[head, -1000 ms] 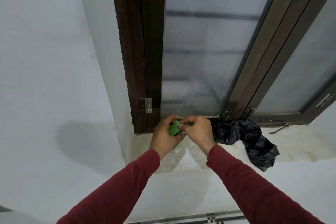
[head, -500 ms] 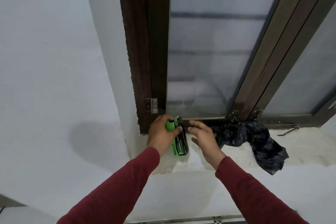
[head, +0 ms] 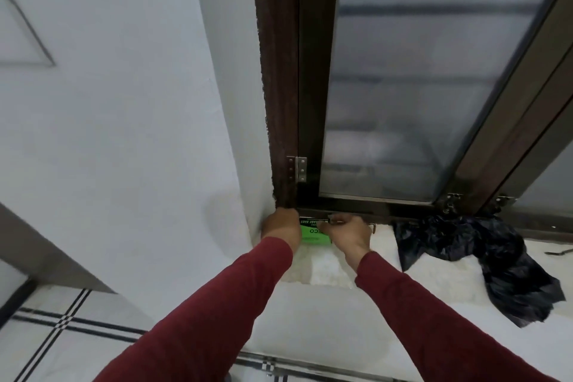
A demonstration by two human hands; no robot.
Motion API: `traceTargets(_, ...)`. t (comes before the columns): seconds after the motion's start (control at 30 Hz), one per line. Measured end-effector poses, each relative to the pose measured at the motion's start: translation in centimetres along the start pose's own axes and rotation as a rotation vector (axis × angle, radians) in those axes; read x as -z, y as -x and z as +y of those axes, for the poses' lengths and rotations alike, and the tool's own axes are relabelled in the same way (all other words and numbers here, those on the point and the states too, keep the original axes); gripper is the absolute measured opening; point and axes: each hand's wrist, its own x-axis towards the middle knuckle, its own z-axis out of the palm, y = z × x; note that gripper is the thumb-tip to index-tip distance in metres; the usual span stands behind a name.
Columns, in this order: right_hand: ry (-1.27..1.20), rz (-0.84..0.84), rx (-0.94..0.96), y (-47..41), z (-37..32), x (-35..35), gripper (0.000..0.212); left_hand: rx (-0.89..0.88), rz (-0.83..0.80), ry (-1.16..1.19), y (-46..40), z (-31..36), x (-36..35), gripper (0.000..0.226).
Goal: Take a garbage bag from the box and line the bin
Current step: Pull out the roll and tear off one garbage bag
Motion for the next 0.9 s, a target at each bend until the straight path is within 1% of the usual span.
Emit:
traceTargets(0.1, -0.037, -0.069, -0.034, -0.5, -0.1, -0.9, 0.039, -0.018, -0.009, -0.049, 0.1, 0.3, -0.1, 0.029)
traceTargets(0.17, -0.069, -0.108, -0.05, -0.3, 0.4, -0.5, 0.036, -0.022, 0.011, -0.038, 0.3, 0.3, -0.1, 0.029)
traceTargets(0.23, -0.104, -0.087, 0.0, 0.2, 1.2, 1.1, 0.029, -0.049, 0.038, -0.039, 0.6, 0.6, -0.3, 0.026)
traceTargets(0.3, -0.121, -0.004, 0.047, 0.6, 2.2, 3.5, 0.027, -0.095, 0.069, 0.0, 0.7, 1.7, -0.8, 0.022)
traceTargets(0.37, -0.094, 0.097, 0.126, 1.0, 3.3, 6.6, 0.025, -0.138, 0.098, 0.152, 0.5, 3.5, -1.6, 0.02)
traceTargets(0.4, -0.038, 0.145, 0.191, 1.2, 3.5, 7.7, 0.025, -0.146, 0.094, 0.263, 0.5, 4.1, -1.9, 0.02)
traceTargets(0.43, 0.036, 0.209, 0.25, 1.1, 4.2, 9.4, 0.027, -0.152, 0.06, 0.389, 0.3, 5.4, -2.4, 0.02)
traceTargets(0.5, 0.235, 0.304, 0.341, 0.7, 5.7, 12.4, 0.034, -0.157, -0.064, 0.623, 0.0, 7.6, -3.4, 0.02)
traceTargets(0.53, 0.343, 0.316, 0.356, 0.3, 6.5, 14.0, 0.039, -0.186, -0.113, 0.674, 0.0, 9.0, -4.1, 0.021)
traceTargets(0.6, 0.505, 0.259, 0.327, -0.3, 7.7, 16.7, 0.049, -0.304, -0.135, 0.626, -0.2, 11.7, -5.5, 0.027)
traceTargets(0.67, 0.583, 0.136, 0.271, -0.8, 8.6, 18.8, 0.059, -0.403, -0.174, 0.507, -0.1, 15.1, -6.9, 0.046)
traceTargets(0.73, 0.625, -0.026, 0.215, -1.1, 9.1, 20.1, 0.068, -0.433, -0.206, 0.368, -0.3, 17.9, -8.4, 0.068)
traceTargets(0.77, 0.632, -0.092, 0.196, -1.1, 9.2, 20.4, 0.07, -0.412, -0.224, 0.308, -0.4, 18.8, -9.1, 0.073)
traceTargets(0.8, 0.63, -0.127, 0.186, -1.2, 9.4, 20.9, 0.071, -0.391, -0.236, 0.268, -0.5, 19.6, -9.9, 0.071)
traceTargets(0.83, 0.61, -0.144, 0.19, -1.3, 9.6, 21.2, 0.07, -0.376, -0.234, 0.243, -0.5, 19.9, -10.5, 0.061)
traceTargets(0.9, 0.563, -0.129, 0.204, -1.2, 10.1, 21.7, 0.067, -0.364, -0.218, 0.217, -0.4, 20.0, -11.0, 0.033)
